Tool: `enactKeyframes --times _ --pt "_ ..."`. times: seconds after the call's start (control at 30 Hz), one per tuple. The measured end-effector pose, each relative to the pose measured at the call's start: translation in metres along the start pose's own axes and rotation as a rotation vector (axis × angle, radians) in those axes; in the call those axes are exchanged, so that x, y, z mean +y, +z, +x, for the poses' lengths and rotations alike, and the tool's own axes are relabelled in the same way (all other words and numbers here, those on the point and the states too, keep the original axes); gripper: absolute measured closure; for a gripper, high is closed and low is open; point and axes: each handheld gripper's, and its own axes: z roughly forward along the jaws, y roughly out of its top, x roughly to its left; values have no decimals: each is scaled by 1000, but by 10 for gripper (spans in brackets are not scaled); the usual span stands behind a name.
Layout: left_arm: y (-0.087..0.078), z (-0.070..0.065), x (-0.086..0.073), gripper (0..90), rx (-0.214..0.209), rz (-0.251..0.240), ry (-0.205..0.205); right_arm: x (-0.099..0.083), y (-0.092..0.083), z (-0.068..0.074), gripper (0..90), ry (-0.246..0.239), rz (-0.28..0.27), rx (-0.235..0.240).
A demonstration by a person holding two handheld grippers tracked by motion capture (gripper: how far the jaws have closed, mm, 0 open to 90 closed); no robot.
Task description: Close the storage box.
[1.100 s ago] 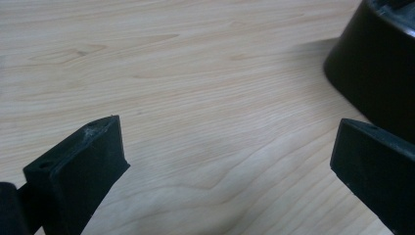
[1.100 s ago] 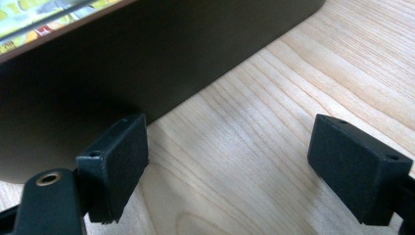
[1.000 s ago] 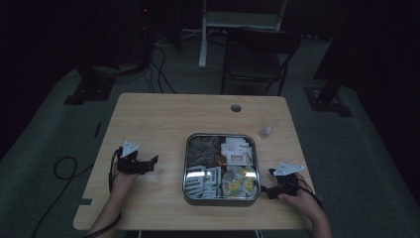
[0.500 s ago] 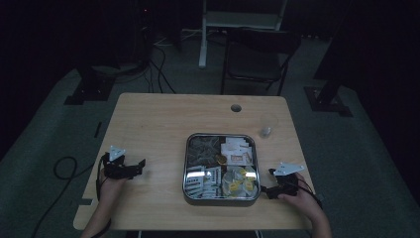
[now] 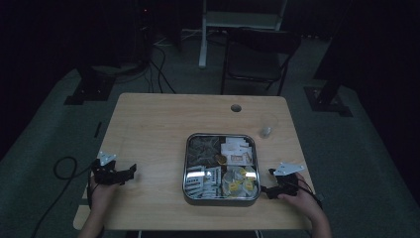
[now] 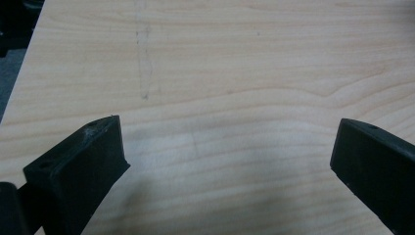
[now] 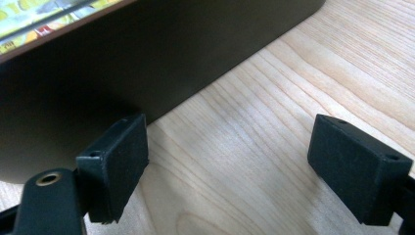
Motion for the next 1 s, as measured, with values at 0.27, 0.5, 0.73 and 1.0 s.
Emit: enactKeyframes --times 0.27,0.5,0.73,1.0 --pt "-9 5 -9 4 31 29 -13 0 0 0 149 0 0 0" --pt "-16 4 -15 4 44 43 -27 0 0 0 149 0 0 0" --pt "-17 2 -23 4 76 80 -38 0 0 0 149 0 0 0" --pt "-16 1 -23 4 82 107 -15 0 0 0 149 0 -1 0"
